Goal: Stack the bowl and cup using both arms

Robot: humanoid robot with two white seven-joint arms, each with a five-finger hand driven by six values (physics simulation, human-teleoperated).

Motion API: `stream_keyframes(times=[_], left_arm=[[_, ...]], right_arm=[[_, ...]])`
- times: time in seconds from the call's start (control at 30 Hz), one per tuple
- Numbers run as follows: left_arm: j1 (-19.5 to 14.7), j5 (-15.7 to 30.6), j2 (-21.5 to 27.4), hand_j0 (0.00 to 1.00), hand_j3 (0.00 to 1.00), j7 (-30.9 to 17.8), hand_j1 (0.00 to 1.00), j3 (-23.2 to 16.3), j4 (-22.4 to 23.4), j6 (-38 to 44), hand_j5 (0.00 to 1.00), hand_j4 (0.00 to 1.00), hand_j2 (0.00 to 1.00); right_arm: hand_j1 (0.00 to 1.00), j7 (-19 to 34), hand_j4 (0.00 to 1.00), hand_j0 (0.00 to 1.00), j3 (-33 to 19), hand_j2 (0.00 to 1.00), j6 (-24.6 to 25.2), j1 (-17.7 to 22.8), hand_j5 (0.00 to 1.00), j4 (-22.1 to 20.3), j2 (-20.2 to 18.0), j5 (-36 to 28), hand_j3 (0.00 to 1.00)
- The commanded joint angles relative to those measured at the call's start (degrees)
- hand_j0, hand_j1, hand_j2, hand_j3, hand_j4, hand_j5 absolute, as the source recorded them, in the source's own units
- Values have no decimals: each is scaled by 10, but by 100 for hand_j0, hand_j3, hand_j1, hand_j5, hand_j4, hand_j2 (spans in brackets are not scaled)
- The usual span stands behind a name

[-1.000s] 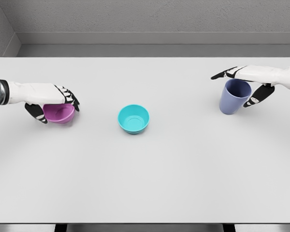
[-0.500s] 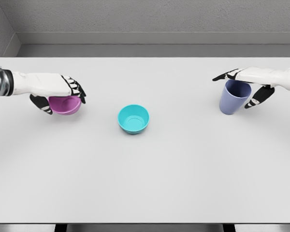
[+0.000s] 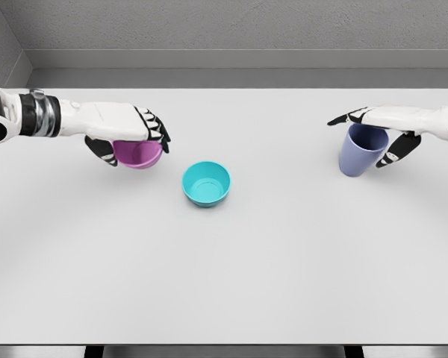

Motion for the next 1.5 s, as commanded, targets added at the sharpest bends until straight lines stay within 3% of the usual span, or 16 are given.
stream_keyframes(times=[0.0,0.37,0.67,1.03,1.2,1.4,1.47], left_arm=[[0,1,-6,69,69,0,69,0,-10,2,69,69,69],[-6,-18,-51,70,70,0,70,-11,-36,2,70,70,70],[-11,-20,-59,70,70,0,70,-13,-72,2,70,70,70],[-8,-52,-106,70,70,0,70,-25,-32,2,70,70,70],[-3,-51,-115,70,70,0,70,-25,-35,2,70,70,70],[-2,-50,-115,71,71,0,71,-25,-47,2,71,71,71],[-1,-50,-113,71,71,0,71,-25,-57,2,71,71,71]], right_arm=[[100,0,100,100,0,100,1,-1,100,1,0,-4,100],[100,0,100,100,2,100,1,-1,100,13,14,-2,100],[100,0,100,100,2,100,1,-1,100,20,15,8,100],[100,1,100,100,3,100,1,-1,100,20,16,9,100],[90,2,90,90,10,90,1,-1,90,26,15,9,90],[72,22,72,72,10,72,1,-1,72,31,22,9,72],[70,22,70,70,10,70,1,-2,70,31,25,9,70]])
